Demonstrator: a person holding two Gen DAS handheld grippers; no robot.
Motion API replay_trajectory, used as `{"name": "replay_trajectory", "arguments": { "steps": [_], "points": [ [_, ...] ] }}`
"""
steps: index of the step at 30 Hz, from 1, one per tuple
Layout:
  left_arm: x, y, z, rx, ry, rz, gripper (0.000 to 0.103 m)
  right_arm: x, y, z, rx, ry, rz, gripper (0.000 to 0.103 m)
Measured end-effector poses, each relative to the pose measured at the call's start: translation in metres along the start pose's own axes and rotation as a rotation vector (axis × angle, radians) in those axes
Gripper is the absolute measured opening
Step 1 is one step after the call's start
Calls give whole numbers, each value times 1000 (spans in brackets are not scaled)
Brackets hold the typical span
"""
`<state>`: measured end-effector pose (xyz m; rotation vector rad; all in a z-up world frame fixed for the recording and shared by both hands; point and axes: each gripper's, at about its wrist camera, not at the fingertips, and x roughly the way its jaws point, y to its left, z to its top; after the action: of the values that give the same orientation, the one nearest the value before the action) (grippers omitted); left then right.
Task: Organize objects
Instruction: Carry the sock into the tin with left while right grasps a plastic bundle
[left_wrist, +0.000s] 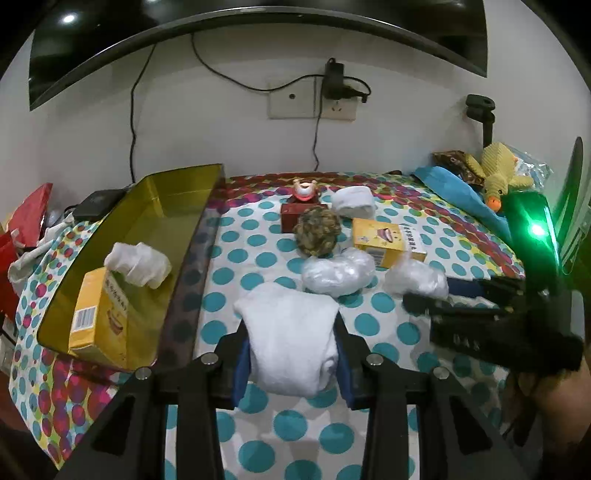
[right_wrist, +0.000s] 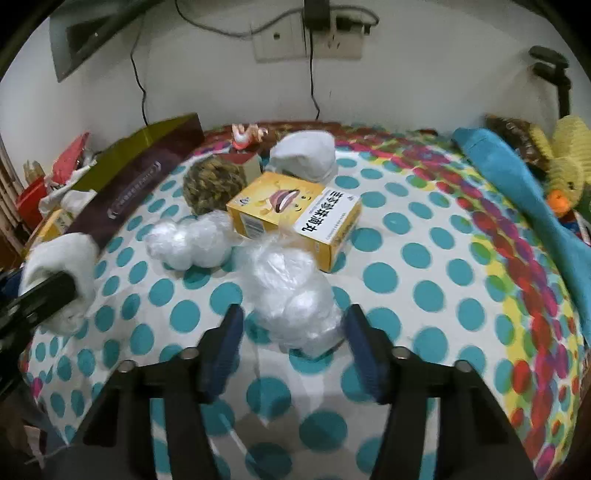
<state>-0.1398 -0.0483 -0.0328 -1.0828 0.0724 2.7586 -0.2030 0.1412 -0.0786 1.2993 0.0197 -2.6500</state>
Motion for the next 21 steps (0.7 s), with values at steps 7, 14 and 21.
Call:
{"name": "replay_trajectory", "arguments": {
  "steps": [7, 14, 21],
  "points": [
    [-10, 20, -1, -43, -34, 22, 38, -7, 18, 4, -59, -59, -22, 35],
    [-15, 43, 8, -89, -54, 61, 38, -12, 28, 0, -56, -90, -26, 35],
    [-25, 69, 24, -123, -88, 127, 38, -12, 31, 0, -66, -99, -14, 35]
  ]
}}
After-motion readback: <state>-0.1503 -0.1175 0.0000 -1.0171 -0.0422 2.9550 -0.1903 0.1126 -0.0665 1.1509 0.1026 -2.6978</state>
